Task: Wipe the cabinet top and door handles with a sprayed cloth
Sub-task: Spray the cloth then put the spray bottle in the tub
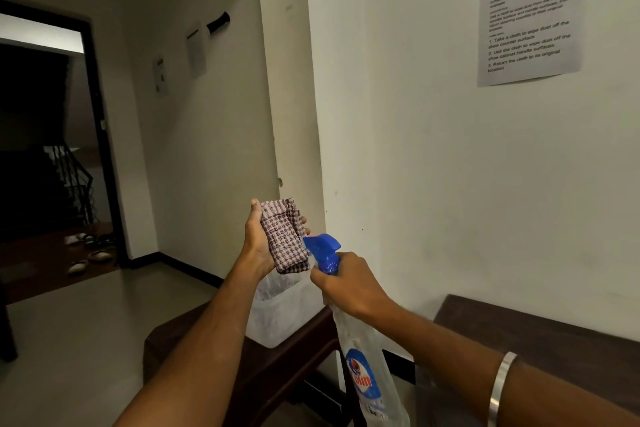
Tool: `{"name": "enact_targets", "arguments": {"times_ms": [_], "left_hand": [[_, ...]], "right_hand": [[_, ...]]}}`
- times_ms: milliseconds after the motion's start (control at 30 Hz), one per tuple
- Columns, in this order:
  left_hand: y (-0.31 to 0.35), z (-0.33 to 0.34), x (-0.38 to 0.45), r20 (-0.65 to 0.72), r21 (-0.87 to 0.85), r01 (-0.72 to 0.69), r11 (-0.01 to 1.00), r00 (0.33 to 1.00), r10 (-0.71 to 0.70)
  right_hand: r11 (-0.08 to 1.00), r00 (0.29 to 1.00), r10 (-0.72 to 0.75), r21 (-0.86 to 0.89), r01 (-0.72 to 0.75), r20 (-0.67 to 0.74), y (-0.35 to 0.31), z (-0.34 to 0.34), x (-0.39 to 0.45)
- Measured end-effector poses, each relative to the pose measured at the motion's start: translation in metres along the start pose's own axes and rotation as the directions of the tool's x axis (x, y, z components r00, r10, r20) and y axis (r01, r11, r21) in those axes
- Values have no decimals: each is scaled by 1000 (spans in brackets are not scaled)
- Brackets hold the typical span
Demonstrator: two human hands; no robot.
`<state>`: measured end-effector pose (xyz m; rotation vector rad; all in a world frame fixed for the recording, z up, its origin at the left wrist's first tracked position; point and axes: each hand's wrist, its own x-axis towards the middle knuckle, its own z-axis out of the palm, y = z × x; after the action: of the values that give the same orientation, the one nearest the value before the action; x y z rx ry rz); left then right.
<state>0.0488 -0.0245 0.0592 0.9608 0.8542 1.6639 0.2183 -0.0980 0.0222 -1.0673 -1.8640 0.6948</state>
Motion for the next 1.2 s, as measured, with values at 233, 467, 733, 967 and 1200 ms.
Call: {"name": "enact_targets", "arguments": {"times_ms": [233,467,733,967,1200], "left_hand": [[-1,-2,0,5,8,3,1000,1000,-3],[-7,-6,2,8,-7,21,1000,1000,-21],[-17,-12,2,21,35,30,999,999,-30],[-17,-19,3,70,39,26,999,997,-29],[-6,-19,3,48,-8,-15,1000,999,15]], "right_hand": [[999,999,36,-24,-36,-13,5,-8,2],[1000,1000,3,-23,-3,5,3,-7,0],[999,998,0,44,2,-61,-9,-5,13],[1000,998,-24,13,25,-57,-3,-5,12],[999,999,39,14,-39,29,21,6,-7]]}}
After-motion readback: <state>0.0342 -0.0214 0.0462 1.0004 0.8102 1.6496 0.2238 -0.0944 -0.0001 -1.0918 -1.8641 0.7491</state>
